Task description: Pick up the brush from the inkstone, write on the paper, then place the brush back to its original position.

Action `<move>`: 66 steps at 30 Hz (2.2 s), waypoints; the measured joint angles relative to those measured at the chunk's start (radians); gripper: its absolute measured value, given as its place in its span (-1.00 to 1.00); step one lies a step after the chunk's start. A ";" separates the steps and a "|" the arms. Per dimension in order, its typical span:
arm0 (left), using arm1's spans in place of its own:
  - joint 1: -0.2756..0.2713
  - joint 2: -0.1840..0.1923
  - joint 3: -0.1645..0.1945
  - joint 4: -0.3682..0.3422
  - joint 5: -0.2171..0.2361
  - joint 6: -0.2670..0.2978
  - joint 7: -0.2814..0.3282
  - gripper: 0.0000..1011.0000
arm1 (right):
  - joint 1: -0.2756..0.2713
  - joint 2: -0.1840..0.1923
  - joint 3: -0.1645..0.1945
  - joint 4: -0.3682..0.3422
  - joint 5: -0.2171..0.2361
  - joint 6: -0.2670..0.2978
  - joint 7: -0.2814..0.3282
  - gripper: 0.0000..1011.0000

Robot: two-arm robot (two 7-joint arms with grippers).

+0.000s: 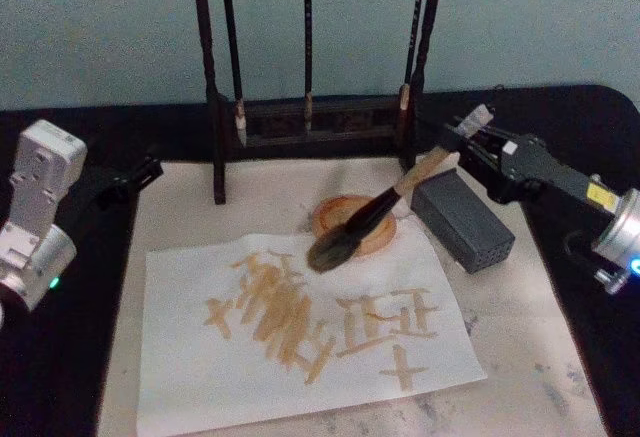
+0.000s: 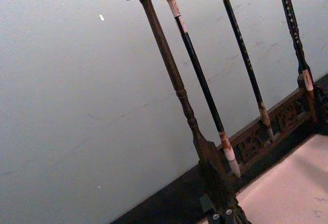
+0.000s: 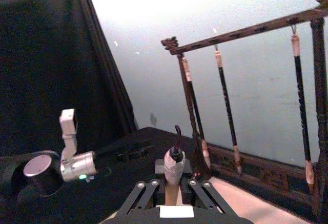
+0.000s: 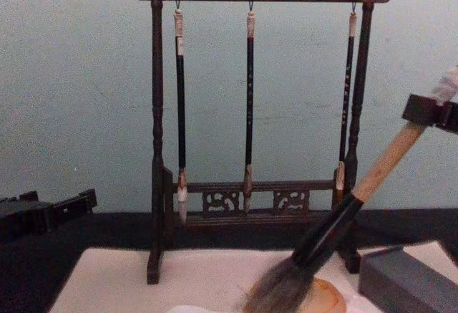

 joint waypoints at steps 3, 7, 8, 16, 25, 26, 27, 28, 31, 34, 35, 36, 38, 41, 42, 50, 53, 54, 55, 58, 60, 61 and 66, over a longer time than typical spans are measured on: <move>0.000 0.000 0.000 0.000 0.000 0.000 0.000 0.98 | 0.047 -0.019 -0.023 0.055 0.017 0.018 0.004 -0.68; 0.000 0.000 0.000 0.000 0.000 0.000 0.000 0.98 | 0.075 -0.033 -0.038 0.099 0.032 0.027 0.007 -0.68; 0.000 0.000 0.000 0.000 0.000 0.000 0.000 0.98 | 0.087 -0.040 -0.044 0.121 0.040 0.029 0.011 -0.68; 0.000 0.000 0.000 0.000 0.000 0.000 0.000 0.98 | 0.158 -0.065 -0.058 0.259 0.081 0.031 0.051 -0.68; 0.000 0.000 0.000 0.000 0.000 0.000 0.000 0.98 | 0.222 -0.097 -0.067 0.395 0.123 0.026 0.109 -0.68; 0.000 0.000 0.000 0.000 0.000 0.000 0.000 0.98 | 0.223 -0.101 -0.066 0.405 0.130 0.025 0.113 -0.68; 0.000 0.000 0.000 0.000 0.000 0.000 0.000 0.98 | 0.223 -0.101 -0.066 0.405 0.130 0.025 0.113 -0.68; 0.000 0.000 0.000 0.000 0.000 0.000 0.000 0.98 | 0.225 -0.106 -0.066 0.416 0.138 0.025 0.116 -0.68; 0.000 0.000 0.000 0.000 0.000 0.000 0.000 0.98 | 0.233 -0.117 -0.066 0.445 0.152 0.025 0.127 -0.68; 0.000 0.000 0.000 0.000 0.000 0.000 0.000 0.98 | 0.244 -0.127 -0.070 0.477 0.159 0.026 0.132 -0.68; 0.000 0.000 0.000 0.000 0.000 0.000 0.000 0.98 | 0.249 -0.132 -0.073 0.494 0.160 0.027 0.134 -0.68; 0.000 0.000 0.000 0.000 0.000 0.000 0.000 0.98 | 0.249 -0.132 -0.073 0.494 0.160 0.027 0.134 -0.68; 0.000 0.000 0.000 0.000 0.000 0.000 0.000 0.98 | 0.256 -0.139 -0.077 0.514 0.160 0.027 0.136 -0.68; 0.000 0.000 0.000 0.000 0.000 0.000 0.000 0.98 | 0.265 -0.147 -0.079 0.542 0.161 0.028 0.138 -0.68; 0.000 0.000 0.000 0.000 0.000 0.000 0.000 0.98 | 0.267 -0.149 -0.080 0.548 0.161 0.028 0.139 -0.68; 0.000 0.000 0.000 0.000 0.000 0.000 0.000 0.98 | 0.302 -0.170 -0.087 0.630 0.148 0.027 0.152 -0.68; 0.000 0.000 0.000 0.000 0.000 0.000 0.000 0.98 | 0.312 -0.173 -0.088 0.647 0.137 0.027 0.151 -0.68; 0.000 0.000 0.000 0.000 0.000 0.000 0.000 0.98 | 0.314 -0.174 -0.088 0.650 0.131 0.027 0.150 -0.68; 0.000 0.000 0.000 0.000 0.000 0.000 0.000 0.98 | 0.314 -0.174 -0.088 0.650 0.129 0.027 0.147 -0.68; 0.000 0.000 0.000 0.000 0.000 0.000 0.000 0.98 | 0.314 -0.174 -0.086 0.650 0.122 0.027 0.141 -0.68; 0.000 0.000 0.000 0.000 0.000 0.000 0.000 0.98 | 0.313 -0.174 -0.082 0.649 0.119 0.027 0.137 -0.68; 0.000 0.000 0.000 0.000 0.000 0.000 0.000 0.98 | 0.312 -0.174 -0.081 0.649 0.118 0.028 0.136 -0.68; 0.000 0.000 0.000 0.000 0.000 0.000 0.000 0.98 | 0.311 -0.179 -0.074 0.655 0.114 0.031 0.129 -0.68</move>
